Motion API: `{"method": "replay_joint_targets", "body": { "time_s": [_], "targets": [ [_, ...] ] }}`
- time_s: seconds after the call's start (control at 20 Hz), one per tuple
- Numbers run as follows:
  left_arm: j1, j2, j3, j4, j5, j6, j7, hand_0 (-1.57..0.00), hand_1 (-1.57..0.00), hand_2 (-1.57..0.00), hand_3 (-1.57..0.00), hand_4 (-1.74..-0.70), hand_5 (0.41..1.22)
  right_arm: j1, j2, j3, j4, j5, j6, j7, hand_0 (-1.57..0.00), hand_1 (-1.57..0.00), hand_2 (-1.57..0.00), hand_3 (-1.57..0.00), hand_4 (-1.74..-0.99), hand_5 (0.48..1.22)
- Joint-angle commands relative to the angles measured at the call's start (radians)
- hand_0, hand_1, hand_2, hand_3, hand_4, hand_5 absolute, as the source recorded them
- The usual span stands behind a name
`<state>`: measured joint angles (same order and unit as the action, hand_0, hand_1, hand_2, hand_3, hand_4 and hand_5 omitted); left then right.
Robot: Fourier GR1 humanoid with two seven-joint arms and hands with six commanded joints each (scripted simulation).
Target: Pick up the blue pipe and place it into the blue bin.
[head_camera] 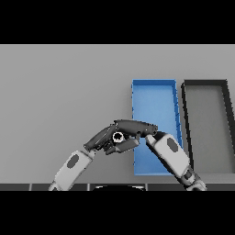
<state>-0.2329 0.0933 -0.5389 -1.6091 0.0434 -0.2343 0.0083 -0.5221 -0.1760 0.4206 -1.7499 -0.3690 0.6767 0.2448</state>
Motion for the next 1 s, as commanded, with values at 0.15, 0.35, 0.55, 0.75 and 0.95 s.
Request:
{"method": "replay_joint_targets", "body": {
  "time_s": [0.15, 0.35, 0.55, 0.75, 0.95],
  "targets": [
    [-0.013, 0.045, -0.023, 0.011, -0.064, -0.021, -0.065, -0.93, -0.87, -0.78, -0.85, -1.41, 1.221, 0.025, 0.011, -0.004, -0.013, -0.043, -0.02, 0.034, -1.55, -1.55, -1.55, -1.54, -1.487, 1.187],
    [-0.024, 0.069, -0.036, 0.011, -0.14, -0.066, -0.088, -0.38, -0.35, -0.32, -0.35, -1.09, 1.113, 0.027, 0.033, -0.016, -0.027, -0.033, 0.001, 0.078, -1.56, -1.56, -1.56, -1.56, -1.492, 1.207],
    [-0.017, 0.085, -0.031, 0.021, -0.164, -0.048, -0.031, -0.15, -0.14, -0.13, -0.14, -0.94, 0.785, 0.043, 0.049, -0.034, -0.045, -0.036, 0.025, 0.044, -1.57, -1.57, -1.57, -1.57, -1.496, 1.215],
    [-0.017, 0.088, -0.025, 0.022, -0.157, -0.047, -0.02, -0.06, -0.06, -0.05, -0.06, -0.89, 0.638, 0.02, 0.068, -0.042, -0.032, -0.012, 0.02, 0.06, -1.57, -1.57, -1.57, -1.57, -1.493, 1.219],
    [-0.013, 0.067, -0.021, 0.039, -0.129, -0.052, 0.008, -0.03, -0.02, -0.02, -0.02, -0.89, 0.576, 0.027, 0.079, -0.056, -0.024, -0.028, 0.031, 0.065, -1.57, -1.57, -1.57, -1.57, -1.489, 1.22]
  ]
}}
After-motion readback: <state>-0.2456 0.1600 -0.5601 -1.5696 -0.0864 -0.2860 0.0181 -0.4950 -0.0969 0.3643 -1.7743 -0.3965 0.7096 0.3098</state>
